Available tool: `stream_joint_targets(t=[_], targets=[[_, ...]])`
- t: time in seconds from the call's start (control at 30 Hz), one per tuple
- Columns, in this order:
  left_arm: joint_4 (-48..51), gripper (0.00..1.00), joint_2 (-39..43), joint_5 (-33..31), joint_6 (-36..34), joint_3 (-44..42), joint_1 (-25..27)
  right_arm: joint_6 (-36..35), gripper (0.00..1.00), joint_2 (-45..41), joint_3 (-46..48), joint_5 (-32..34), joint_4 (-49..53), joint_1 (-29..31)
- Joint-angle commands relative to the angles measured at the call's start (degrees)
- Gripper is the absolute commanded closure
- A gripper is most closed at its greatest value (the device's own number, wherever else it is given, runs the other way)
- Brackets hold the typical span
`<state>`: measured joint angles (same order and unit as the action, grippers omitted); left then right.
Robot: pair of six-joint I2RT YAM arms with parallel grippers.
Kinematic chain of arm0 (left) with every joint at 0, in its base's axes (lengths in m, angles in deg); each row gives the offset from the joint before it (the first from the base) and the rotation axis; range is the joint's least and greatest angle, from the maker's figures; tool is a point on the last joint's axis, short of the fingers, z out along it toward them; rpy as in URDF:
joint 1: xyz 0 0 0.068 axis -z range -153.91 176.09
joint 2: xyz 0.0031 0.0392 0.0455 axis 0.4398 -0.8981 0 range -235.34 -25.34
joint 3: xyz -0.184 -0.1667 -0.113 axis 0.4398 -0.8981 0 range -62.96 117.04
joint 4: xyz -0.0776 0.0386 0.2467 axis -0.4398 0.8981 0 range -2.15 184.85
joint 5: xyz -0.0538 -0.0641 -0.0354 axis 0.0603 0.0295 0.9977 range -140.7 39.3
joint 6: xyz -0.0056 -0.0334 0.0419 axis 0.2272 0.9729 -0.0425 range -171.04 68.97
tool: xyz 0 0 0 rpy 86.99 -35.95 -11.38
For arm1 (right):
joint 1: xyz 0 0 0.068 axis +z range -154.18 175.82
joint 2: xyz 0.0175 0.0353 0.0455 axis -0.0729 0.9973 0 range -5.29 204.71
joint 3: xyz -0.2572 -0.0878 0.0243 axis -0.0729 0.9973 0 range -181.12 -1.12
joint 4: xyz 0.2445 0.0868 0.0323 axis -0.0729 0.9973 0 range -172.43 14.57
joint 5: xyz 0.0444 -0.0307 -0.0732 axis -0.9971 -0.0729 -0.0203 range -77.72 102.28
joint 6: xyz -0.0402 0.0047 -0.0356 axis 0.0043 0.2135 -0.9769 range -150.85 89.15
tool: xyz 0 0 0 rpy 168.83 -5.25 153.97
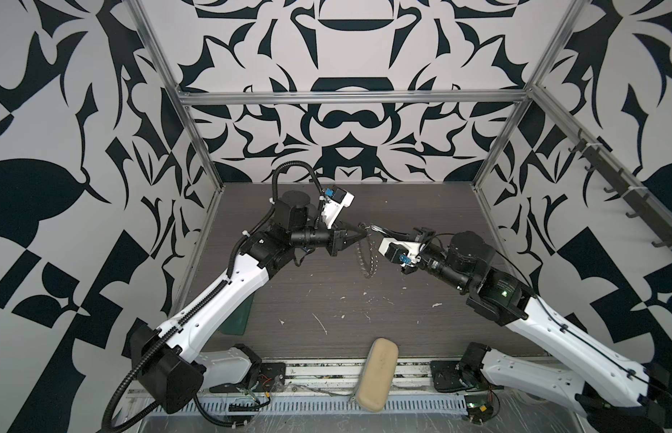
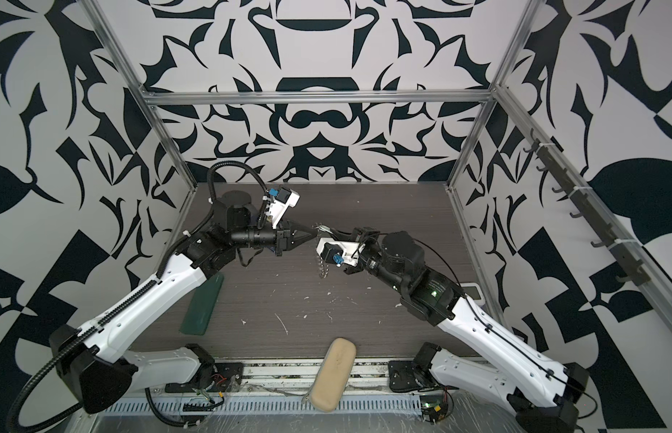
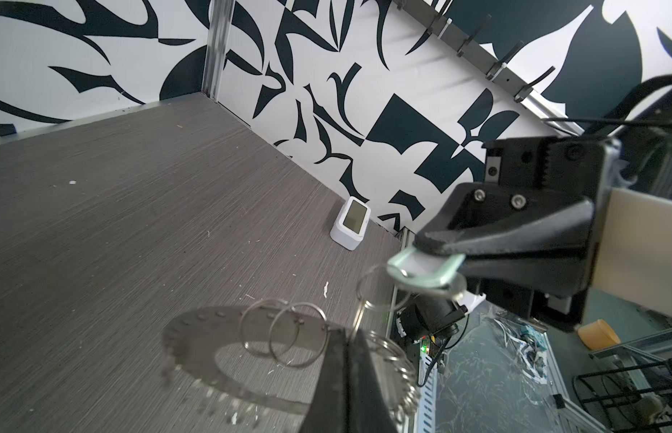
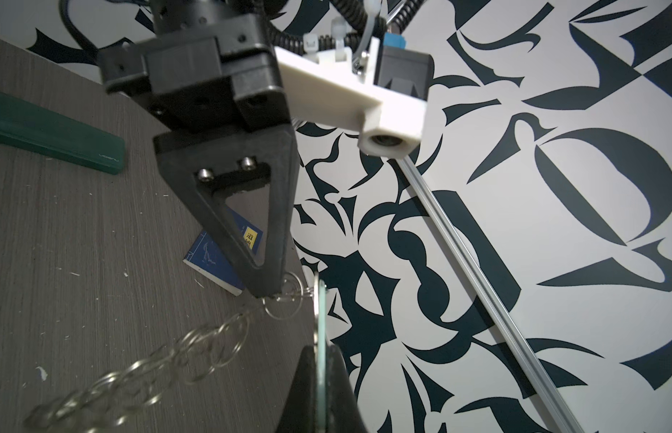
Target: Remove the keys from the keyring
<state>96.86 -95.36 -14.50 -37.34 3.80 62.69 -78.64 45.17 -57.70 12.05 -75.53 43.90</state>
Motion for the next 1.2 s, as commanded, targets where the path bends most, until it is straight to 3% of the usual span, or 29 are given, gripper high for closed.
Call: stream_joint_targets(t=[0.0, 0.17, 0.4, 0.47, 0.53, 0.87, 1.17], targets=[[-4.8, 1.0, 3.46, -6.58, -6.27, -5.32, 0.12, 2.99, 1.0, -4.97, 1.29, 0.09, -8.87, 0.54], [-9.15, 1.0, 5.83, -7.39, -14.32, -9.26, 0.23, 6.8, 1.0, -8.31, 6.91, 0.78, -10.69, 0.61], [-34.82, 1.0, 11.69, -3.18, -24.85, -25.39, 0.23, 13.04, 1.0, -10.79, 13.89, -1.92, -15.07, 0.54], [-38.65, 1.0, 12.01, -0.75, -30.58, -27.93, 0.26, 14.24, 1.0, -11.11, 15.66, -2.7, -16.55, 0.62], [-42.53, 1.0, 11.39, -1.18, -31.69, -29.48, 0.31, 15.3, 1.0, -11.5, 17.41, -3.36, -18.59, 0.61], [-53.92, 1.0, 8.49, -7.16, -44.37, -33.15, 0.4, 13.34, 1.0, -11.36, 21.9, -3.4, -22.1, 0.57], [-50.69, 1.0, 6.45, -6.05, -48.31, -30.02, 0.4, 11.87, 1.0, -10.84, 24.89, -1.55, -24.66, 0.62]])
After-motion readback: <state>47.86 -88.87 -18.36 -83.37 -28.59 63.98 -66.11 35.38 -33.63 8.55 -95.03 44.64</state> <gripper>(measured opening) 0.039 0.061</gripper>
